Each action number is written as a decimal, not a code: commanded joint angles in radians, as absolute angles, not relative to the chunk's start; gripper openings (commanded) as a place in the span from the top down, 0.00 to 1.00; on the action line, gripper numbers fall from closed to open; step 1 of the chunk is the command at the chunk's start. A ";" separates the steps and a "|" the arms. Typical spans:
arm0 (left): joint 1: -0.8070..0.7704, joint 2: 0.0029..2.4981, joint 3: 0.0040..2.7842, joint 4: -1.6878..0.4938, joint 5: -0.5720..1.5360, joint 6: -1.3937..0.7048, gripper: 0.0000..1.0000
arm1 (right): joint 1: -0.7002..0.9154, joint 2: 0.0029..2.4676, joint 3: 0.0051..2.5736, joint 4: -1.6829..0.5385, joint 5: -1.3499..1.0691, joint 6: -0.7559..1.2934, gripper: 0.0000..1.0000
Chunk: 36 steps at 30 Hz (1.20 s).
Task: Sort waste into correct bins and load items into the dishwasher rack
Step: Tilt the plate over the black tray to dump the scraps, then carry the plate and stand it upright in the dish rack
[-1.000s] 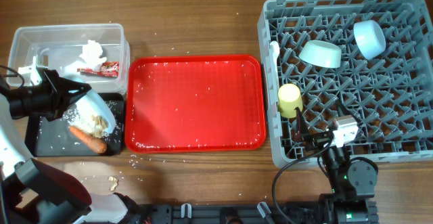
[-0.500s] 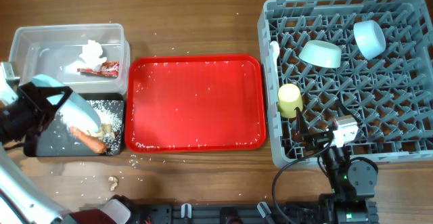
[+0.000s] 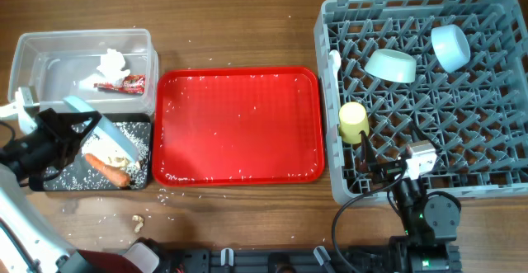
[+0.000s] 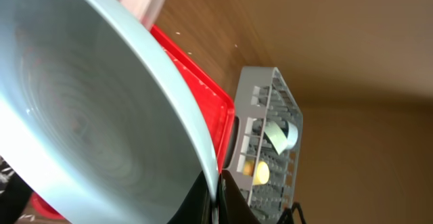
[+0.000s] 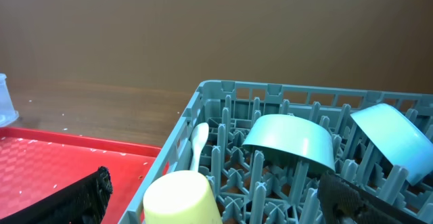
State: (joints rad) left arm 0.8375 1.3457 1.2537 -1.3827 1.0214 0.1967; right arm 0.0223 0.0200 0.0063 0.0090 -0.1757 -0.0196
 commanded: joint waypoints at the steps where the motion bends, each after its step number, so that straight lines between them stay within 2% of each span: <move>1: 0.707 1.279 1.257 -1.366 1.071 0.192 0.96 | 0.019 0.011 0.005 0.015 -0.184 0.000 0.00; 4: 0.537 1.265 1.257 -1.285 1.037 0.098 0.96 | 0.019 0.011 0.005 0.015 -0.184 0.000 0.00; 7: 0.323 1.267 1.257 -1.102 1.037 -0.048 0.96 | 0.019 0.011 0.005 0.015 -0.184 0.000 0.00; 12: -0.076 1.316 1.257 -0.498 0.961 -0.468 0.96 | 0.019 0.011 0.005 0.015 -0.184 0.000 0.00; 18: -0.404 1.480 1.257 0.110 0.770 -0.778 0.96 | 0.019 0.011 0.005 0.015 -0.184 0.000 0.00; 22: -0.530 1.631 1.257 0.416 0.637 -0.951 0.96 | 0.019 0.011 0.005 0.015 -0.184 0.000 0.00; 25: -0.568 1.724 1.257 0.535 0.580 -1.058 0.96 | 0.019 0.011 0.005 0.015 -0.184 0.000 0.00; 29: -0.587 1.822 1.257 0.609 0.562 -1.130 0.96 | 0.019 0.011 0.005 0.015 -0.184 0.000 0.00; 36: -0.586 1.937 1.257 0.605 0.555 -1.138 0.95 | 0.019 0.011 0.005 0.015 -0.184 0.000 0.00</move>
